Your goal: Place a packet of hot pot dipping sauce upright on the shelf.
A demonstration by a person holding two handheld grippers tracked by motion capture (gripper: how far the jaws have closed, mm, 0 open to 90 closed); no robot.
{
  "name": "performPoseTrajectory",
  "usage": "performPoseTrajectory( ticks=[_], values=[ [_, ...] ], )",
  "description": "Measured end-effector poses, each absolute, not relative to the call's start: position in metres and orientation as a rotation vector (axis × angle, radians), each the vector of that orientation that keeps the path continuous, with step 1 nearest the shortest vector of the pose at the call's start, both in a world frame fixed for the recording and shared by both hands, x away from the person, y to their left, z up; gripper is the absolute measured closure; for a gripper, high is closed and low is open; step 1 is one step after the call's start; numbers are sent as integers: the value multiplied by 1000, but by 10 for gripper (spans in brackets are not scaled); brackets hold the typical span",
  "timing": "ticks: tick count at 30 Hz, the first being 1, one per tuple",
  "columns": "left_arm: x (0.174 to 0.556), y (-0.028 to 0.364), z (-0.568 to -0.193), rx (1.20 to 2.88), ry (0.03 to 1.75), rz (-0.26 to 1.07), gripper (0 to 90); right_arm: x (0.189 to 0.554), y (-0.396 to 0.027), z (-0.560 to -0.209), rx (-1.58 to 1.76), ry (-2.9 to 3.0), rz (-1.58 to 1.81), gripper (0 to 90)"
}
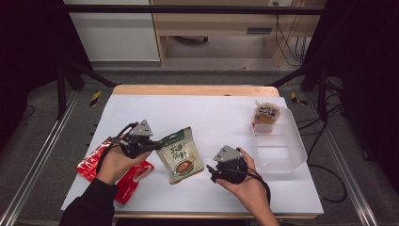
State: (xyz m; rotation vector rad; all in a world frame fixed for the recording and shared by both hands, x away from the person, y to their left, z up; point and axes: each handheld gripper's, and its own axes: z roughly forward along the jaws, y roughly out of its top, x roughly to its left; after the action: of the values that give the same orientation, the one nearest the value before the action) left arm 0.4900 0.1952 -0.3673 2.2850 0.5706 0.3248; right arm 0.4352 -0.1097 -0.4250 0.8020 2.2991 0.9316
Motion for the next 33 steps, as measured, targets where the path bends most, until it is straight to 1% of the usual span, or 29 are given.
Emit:
performPoseTrajectory(
  ticks=[1,4,7,8,10,14,17,18,25,33],
  values=[
    [490,195,-367,2285,571,325,900,435,-110,-425,802,2299,932,232],
    [482,184,-346,2299,487,330,900,436,-110,-412,765,2349,906,201],
    [478,180,-339,2310,452,341,900,437,-111,-407,744,2381,898,183],
    [475,178,-334,2331,429,370,900,439,-111,-400,720,2409,871,177],
    [475,178,-332,2342,425,382,900,441,-111,-397,701,2422,860,173],
    [483,182,-329,2337,439,399,900,450,-109,-378,640,2452,816,182],
    [485,183,-328,2337,439,391,900,455,-108,-370,619,2458,801,192],
    [486,183,-327,2339,429,393,900,459,-107,-363,591,2462,797,208],
    [490,180,-322,2332,409,386,900,471,-101,-340,489,2495,713,209],
    [489,175,-313,2332,381,396,900,479,-100,-316,432,2533,670,160]
  ],
)
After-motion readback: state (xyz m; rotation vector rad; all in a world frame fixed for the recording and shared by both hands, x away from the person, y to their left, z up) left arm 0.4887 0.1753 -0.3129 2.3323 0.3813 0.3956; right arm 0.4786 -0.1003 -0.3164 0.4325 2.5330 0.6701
